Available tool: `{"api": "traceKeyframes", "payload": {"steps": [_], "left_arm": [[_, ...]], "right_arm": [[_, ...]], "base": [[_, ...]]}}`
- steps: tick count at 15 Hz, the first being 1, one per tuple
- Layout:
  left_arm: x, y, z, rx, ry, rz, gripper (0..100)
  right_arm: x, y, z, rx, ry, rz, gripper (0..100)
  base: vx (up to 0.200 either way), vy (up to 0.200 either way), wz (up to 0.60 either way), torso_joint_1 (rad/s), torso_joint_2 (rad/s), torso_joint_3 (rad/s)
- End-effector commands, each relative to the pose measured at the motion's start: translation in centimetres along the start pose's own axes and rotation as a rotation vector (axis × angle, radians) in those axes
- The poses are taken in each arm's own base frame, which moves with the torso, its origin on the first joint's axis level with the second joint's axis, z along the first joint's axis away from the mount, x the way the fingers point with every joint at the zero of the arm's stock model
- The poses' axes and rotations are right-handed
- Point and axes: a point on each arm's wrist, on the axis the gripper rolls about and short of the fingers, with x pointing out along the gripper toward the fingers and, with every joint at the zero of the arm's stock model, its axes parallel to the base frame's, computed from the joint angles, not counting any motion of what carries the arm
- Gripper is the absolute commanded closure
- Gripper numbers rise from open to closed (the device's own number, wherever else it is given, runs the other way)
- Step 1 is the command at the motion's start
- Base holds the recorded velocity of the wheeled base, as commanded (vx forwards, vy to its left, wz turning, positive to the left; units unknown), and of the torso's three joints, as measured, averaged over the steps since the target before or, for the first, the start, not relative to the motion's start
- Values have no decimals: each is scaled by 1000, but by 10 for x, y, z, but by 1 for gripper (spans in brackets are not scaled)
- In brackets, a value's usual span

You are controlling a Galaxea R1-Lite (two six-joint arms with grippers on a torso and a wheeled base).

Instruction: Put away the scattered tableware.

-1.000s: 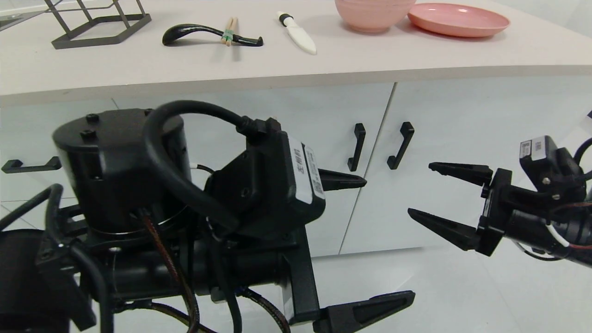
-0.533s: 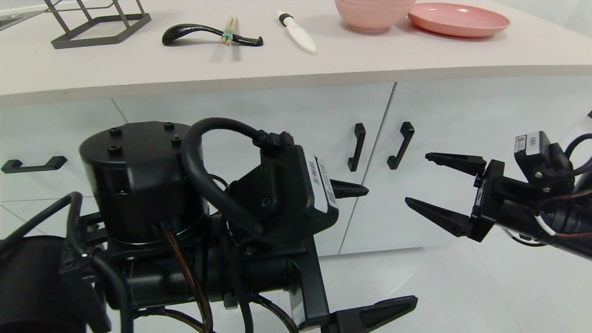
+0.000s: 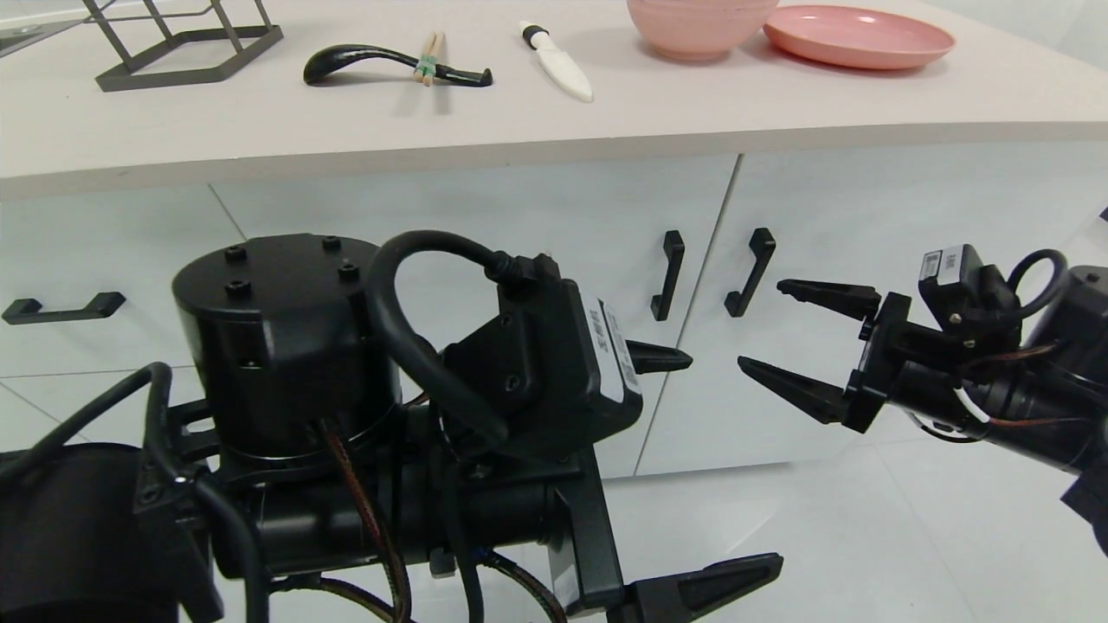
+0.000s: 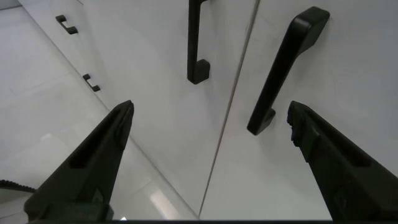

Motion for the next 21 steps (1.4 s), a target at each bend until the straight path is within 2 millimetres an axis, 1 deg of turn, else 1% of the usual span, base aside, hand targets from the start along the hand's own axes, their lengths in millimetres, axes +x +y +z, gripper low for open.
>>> {"api": "traceKeyframes", "payload": {"steps": [1, 5, 10, 15, 19, 21], "left_arm": [[0, 0, 1, 3, -5, 2, 0], [2, 1, -1, 2, -3, 2, 0], [3, 3, 3, 7, -14, 9, 0], [14, 8, 3, 11, -19, 14, 0], [24, 13, 0, -17, -12, 49, 0], [30, 18, 0, -23, -12, 88, 0]], "right_arm": [[3, -3, -3, 4, 5, 0, 0], [11, -8, -5, 3, 4, -1, 0], [16, -12, 2, -21, -28, -5, 0], [27, -17, -4, -23, -35, 14, 0], [37, -12, 1, -35, -68, 85, 0], [36, -7, 0, -34, -74, 131, 0]], "base": [[0, 0, 0, 0, 0, 0], [0, 0, 0, 0, 0, 0], [0, 0, 0, 0, 0, 0], [0, 0, 0, 0, 0, 0], [0, 0, 0, 0, 0, 0], [0, 0, 0, 0, 0, 0]]}}
